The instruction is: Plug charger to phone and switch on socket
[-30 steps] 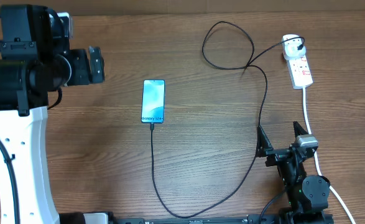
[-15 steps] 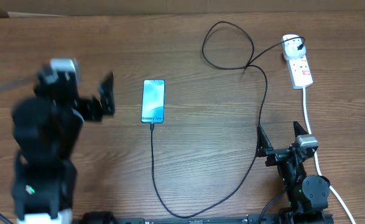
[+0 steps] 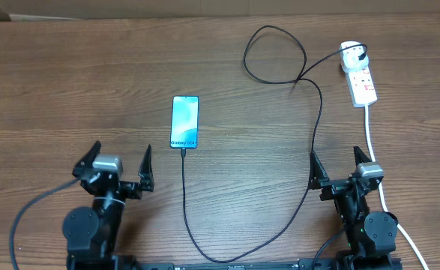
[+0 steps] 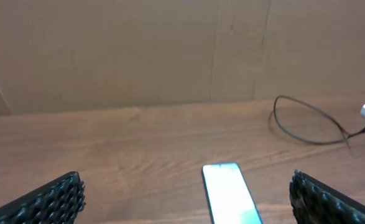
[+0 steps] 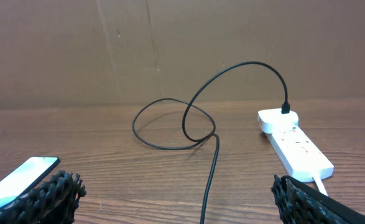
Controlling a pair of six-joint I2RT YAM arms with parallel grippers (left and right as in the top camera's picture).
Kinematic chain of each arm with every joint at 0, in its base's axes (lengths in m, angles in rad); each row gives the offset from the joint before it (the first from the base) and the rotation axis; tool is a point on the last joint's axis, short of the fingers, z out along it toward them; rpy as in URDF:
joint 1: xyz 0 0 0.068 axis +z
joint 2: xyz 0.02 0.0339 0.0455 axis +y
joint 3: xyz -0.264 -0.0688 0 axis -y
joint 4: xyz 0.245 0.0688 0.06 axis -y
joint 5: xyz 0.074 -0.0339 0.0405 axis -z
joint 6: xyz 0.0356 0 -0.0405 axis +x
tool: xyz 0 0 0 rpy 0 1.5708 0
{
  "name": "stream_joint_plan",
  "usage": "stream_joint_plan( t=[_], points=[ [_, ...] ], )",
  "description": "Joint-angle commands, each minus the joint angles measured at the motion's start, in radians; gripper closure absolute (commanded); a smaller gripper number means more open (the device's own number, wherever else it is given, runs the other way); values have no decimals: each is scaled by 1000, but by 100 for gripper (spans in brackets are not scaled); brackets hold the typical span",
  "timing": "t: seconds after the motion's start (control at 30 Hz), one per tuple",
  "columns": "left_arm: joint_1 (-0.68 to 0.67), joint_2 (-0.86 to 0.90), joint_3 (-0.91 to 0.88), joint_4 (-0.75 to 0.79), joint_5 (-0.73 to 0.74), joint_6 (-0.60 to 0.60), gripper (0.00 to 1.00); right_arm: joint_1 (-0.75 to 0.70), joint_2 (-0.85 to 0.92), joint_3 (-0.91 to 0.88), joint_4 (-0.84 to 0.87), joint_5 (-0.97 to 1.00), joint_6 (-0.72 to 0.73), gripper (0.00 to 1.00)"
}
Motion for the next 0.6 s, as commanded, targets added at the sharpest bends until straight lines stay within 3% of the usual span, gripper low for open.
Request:
stream_joint_plan(
  t=[0.0,0.27,0.57],
  points=[
    [4,-86,-85,8,-29,20,1,6,-9,-11,7,10,-4,0],
    [4,-242,-222,30,-45,27,0,6,-9,-11,7,10,-4,0],
    [4,-249,-278,45,-48,26,1,6,-9,-11,7,10,-4,0]
  ],
)
